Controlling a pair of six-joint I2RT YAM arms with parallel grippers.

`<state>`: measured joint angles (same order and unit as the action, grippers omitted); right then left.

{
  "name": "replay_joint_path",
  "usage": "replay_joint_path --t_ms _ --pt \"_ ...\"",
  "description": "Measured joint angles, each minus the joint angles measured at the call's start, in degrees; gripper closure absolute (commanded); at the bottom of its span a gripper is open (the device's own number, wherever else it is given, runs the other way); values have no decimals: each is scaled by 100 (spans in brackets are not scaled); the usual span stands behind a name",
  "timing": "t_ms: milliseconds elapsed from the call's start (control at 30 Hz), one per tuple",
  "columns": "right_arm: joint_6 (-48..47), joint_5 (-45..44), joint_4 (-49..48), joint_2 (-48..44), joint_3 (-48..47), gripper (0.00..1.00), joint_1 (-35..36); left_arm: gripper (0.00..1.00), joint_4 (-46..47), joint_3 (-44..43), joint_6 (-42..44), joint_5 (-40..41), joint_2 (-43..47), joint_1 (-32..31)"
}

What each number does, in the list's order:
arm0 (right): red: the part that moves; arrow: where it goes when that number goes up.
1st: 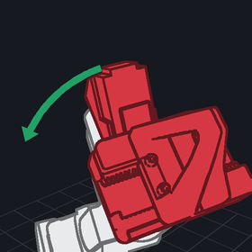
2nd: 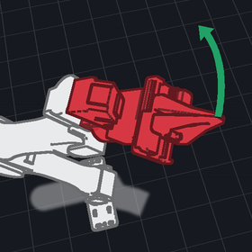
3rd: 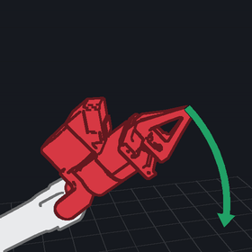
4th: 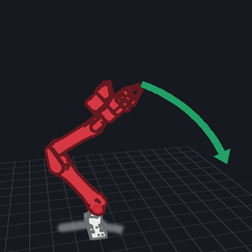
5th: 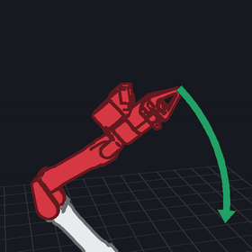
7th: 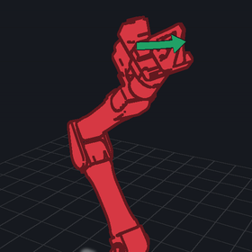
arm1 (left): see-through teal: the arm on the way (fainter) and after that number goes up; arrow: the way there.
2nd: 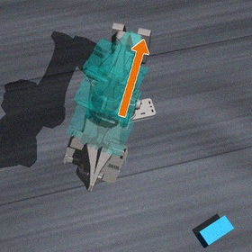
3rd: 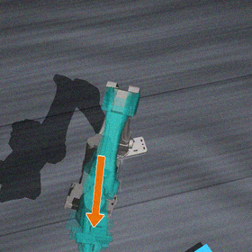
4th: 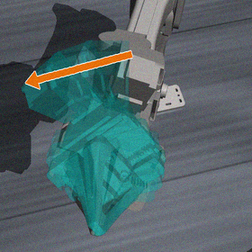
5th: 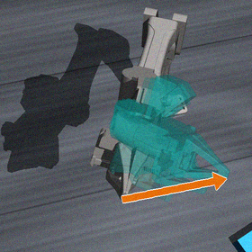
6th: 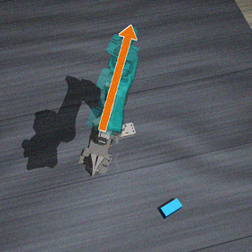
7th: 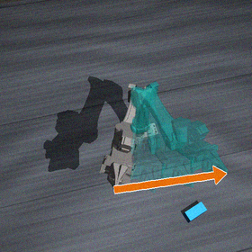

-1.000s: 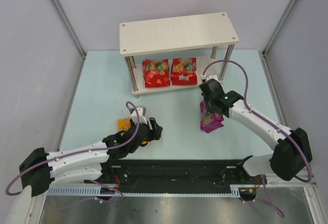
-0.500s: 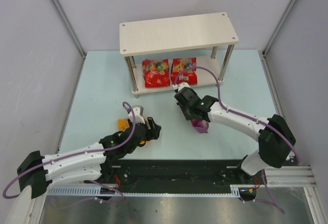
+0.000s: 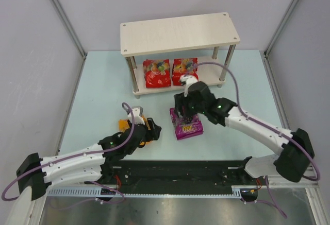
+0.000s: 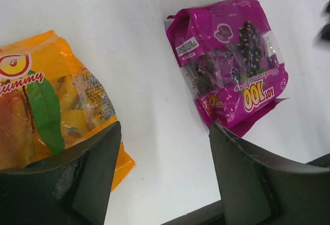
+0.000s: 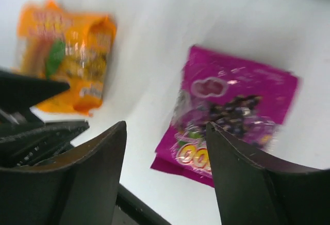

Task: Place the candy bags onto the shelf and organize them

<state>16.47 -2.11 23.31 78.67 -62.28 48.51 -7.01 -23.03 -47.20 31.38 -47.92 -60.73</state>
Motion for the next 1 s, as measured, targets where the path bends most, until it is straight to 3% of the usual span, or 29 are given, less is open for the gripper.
replay_joint_path --t_ms 33,67,100,167,233,333,467,700,1000 --pt "66 4 -61 -186 68 46 -164 26 4 0 -11 0 0 0" --pt "146 9 -138 -376 142 61 -422 26 4 0 -31 -2 -7 0" --pt "221 15 -221 -511 223 67 -748 27 9 0 -35 -4 -15 0" --pt "326 -13 -317 -597 372 79 -1233 29 61 0 -37 -11 -83 0" --pt "398 -85 -339 -511 535 82 -1620 33 142 0 -35 -46 -232 0" --pt "407 -11 -378 -289 664 86 -1676 51 269 0 17 -175 -428 0" --pt "372 361 -748 68 702 98 -1652 98 503 -31 247 -398 -658 -83" --pt "13 1268 -1250 800 424 100 -1513 100 1305 -146 592 -769 -1069 -656" --pt "-378 2065 -1327 1840 -337 100 -986 100 2236 -772 739 -1141 -2347 -1141"
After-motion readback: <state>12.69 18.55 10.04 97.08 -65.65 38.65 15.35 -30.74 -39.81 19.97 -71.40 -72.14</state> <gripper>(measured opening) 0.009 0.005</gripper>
